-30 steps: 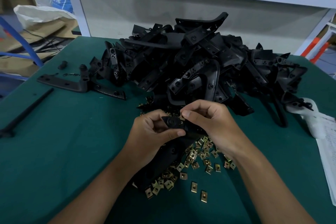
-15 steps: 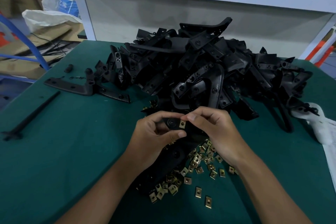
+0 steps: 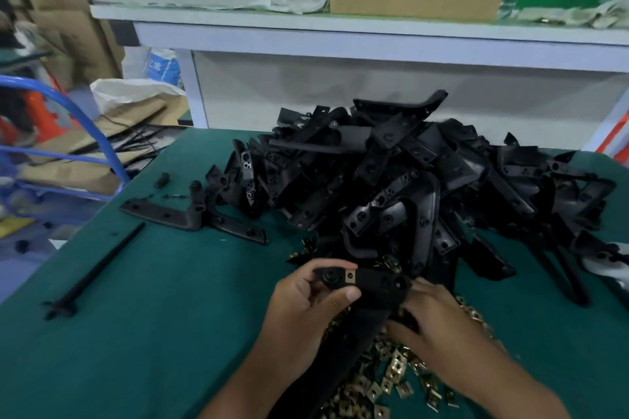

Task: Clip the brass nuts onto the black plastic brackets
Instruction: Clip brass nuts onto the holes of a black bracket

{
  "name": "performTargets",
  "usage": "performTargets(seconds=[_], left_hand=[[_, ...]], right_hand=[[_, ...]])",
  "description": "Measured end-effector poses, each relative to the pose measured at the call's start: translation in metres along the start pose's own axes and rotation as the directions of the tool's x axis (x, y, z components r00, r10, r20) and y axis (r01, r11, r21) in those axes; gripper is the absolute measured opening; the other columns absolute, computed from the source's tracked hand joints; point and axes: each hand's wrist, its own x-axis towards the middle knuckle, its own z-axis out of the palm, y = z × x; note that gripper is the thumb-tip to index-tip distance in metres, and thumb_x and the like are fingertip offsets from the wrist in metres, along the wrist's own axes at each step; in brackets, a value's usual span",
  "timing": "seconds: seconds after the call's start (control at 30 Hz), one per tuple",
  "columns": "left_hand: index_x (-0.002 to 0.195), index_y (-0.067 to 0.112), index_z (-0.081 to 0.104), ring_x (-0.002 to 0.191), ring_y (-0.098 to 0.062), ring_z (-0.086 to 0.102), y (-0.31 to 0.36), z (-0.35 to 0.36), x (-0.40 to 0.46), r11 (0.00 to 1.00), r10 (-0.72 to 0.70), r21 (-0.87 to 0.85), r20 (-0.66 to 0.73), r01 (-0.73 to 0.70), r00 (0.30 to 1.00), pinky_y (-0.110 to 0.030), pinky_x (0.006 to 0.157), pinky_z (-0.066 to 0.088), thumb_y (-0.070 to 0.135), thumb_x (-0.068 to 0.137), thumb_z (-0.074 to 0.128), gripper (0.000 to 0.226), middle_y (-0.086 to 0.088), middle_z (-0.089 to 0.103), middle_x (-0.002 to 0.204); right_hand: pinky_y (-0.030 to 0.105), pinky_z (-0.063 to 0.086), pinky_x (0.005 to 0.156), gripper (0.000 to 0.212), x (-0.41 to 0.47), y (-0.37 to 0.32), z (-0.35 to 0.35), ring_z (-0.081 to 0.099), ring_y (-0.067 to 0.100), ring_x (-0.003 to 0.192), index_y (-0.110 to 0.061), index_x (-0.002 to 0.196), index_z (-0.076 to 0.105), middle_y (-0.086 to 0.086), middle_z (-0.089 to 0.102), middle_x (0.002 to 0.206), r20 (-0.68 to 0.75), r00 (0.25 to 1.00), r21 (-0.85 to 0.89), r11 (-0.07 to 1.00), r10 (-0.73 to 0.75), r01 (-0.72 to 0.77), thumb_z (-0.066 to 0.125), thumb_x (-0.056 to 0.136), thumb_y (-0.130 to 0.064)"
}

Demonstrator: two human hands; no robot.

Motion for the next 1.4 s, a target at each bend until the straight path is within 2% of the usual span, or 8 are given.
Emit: performTargets(seconds=[0.17, 0.33, 0.43, 0.57, 0.7, 0.9, 1.2, 1.4], left_hand=[[0.1, 0.028, 0.077, 0.093, -0.019, 0.074, 0.007, 0.003, -0.001, 0.994, -0.023, -0.102, 0.042, 0.027, 0.999, -0.022, 0.079, 0.056, 0.026, 0.075, 0.08, 0.026, -0.008, 0.078, 0.097], [0.111, 0.011, 0.068, 0.09, -0.014, 0.07, 0.008, 0.004, -0.003, 0.986, -0.045, -0.151, 0.135, 0.065, 0.99, -0.022, 0.08, 0.056, 0.02, 0.08, 0.073, 0.033, -0.004, 0.074, 0.095], [0.112, 0.017, 0.067, 0.089, -0.008, 0.067, 0.007, 0.003, -0.004, 0.99, -0.055, -0.116, 0.178, 0.077, 0.983, -0.02, 0.079, 0.053, 0.023, 0.083, 0.072, 0.03, 0.005, 0.071, 0.09], [0.107, 0.024, 0.069, 0.091, -0.017, 0.071, 0.003, 0.004, -0.003, 0.992, -0.05, -0.101, 0.182, 0.07, 0.982, -0.026, 0.079, 0.057, 0.021, 0.077, 0.086, 0.035, -0.003, 0.074, 0.096], [0.089, 0.031, 0.071, 0.084, -0.015, 0.072, 0.005, 0.003, 0.0, 0.997, 0.028, 0.075, 0.093, -0.035, 0.995, -0.026, 0.074, 0.059, 0.023, 0.06, 0.094, 0.037, -0.001, 0.075, 0.089], [0.086, 0.027, 0.071, 0.079, -0.007, 0.072, 0.003, 0.005, -0.003, 0.977, 0.138, 0.154, 0.055, -0.145, 0.989, -0.019, 0.071, 0.056, 0.019, 0.059, 0.091, 0.035, 0.007, 0.076, 0.083], [0.084, 0.03, 0.071, 0.077, -0.009, 0.073, 0.006, 0.008, -0.007, 0.984, 0.12, 0.131, 0.033, -0.123, 0.992, -0.018, 0.067, 0.056, 0.023, 0.058, 0.09, 0.033, 0.004, 0.077, 0.083], [0.087, 0.026, 0.07, 0.077, -0.01, 0.074, 0.005, 0.007, -0.007, 0.984, 0.096, 0.143, 0.066, -0.105, 0.993, -0.019, 0.067, 0.056, 0.02, 0.063, 0.089, 0.031, 0.003, 0.077, 0.083]], right_hand=[[0.027, 0.051, 0.085, 0.016, -0.001, 0.002, 0.002, 0.056, -0.002, 0.1, -0.03, 0.107, 0.068, -0.021, 0.059, 0.103, -0.081, 0.996, 0.093, 0.995, 0.036, -0.028, 0.068, 0.095, -0.02], [0.021, 0.049, 0.078, 0.037, 0.002, 0.001, -0.008, 0.061, 0.007, 0.099, -0.04, 0.104, 0.067, -0.013, 0.063, 0.101, -0.271, 0.952, 0.329, 0.943, 0.143, -0.048, 0.064, 0.095, -0.004], [0.016, 0.049, 0.074, 0.035, 0.003, -0.002, -0.009, 0.065, 0.009, 0.089, -0.04, 0.096, 0.072, -0.01, 0.067, 0.092, -0.282, 0.932, 0.541, 0.84, 0.229, -0.043, 0.067, 0.092, -0.005], [0.024, 0.057, 0.079, 0.028, 0.006, -0.006, -0.009, 0.074, 0.017, 0.09, -0.031, 0.097, 0.075, 0.001, 0.076, 0.09, -0.207, 0.922, 0.784, 0.619, 0.328, -0.044, 0.073, 0.086, -0.006], [0.016, 0.054, 0.074, 0.021, 0.008, -0.008, -0.013, 0.074, 0.015, 0.091, -0.022, 0.099, 0.074, 0.0, 0.078, 0.093, -0.19, 0.898, 0.827, 0.558, 0.398, -0.073, 0.077, 0.084, -0.007], [0.012, 0.051, 0.072, 0.015, 0.006, -0.014, -0.016, 0.072, 0.007, 0.088, -0.029, 0.096, 0.074, 0.001, 0.078, 0.097, -0.189, 0.903, 0.876, 0.482, 0.386, -0.023, 0.079, 0.082, -0.024], [0.019, 0.055, 0.074, 0.028, 0.005, -0.013, -0.016, 0.072, 0.011, 0.093, -0.033, 0.102, 0.077, 0.001, 0.077, 0.105, -0.088, 0.951, 0.944, 0.331, 0.296, -0.016, 0.082, 0.075, -0.031], [0.02, 0.048, 0.067, 0.034, 0.003, -0.013, -0.012, 0.061, 0.009, 0.085, -0.029, 0.104, 0.077, -0.004, 0.066, 0.084, -0.057, 0.97, 0.936, 0.351, 0.237, -0.031, 0.082, 0.074, -0.045]])
